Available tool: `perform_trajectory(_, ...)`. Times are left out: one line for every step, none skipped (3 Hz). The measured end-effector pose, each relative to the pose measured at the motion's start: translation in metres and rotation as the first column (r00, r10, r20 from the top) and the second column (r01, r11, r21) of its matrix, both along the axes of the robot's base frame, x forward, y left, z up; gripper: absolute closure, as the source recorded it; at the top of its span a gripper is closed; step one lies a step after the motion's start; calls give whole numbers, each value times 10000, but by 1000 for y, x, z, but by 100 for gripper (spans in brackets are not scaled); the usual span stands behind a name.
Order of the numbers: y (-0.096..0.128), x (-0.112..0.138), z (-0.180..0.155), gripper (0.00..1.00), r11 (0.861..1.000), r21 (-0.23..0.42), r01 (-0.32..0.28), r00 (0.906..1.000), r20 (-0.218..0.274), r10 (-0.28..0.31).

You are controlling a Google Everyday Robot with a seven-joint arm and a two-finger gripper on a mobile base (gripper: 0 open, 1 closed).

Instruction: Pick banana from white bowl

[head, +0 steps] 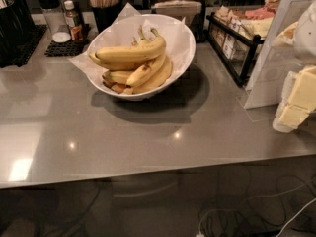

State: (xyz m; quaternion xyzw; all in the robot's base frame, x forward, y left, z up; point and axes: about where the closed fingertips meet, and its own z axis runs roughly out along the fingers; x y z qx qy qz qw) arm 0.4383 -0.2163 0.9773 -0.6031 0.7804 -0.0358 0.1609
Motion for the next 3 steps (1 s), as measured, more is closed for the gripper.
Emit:
perform_trajectory(0,0,0,0,10000,0,-1,10000,0,1)
perform_trajectory(11,9,-2,0,9994,170,-307,9995,-50,308)
perform_trajectory(30,22,-3,0,9973,307,-674,9977,1,674)
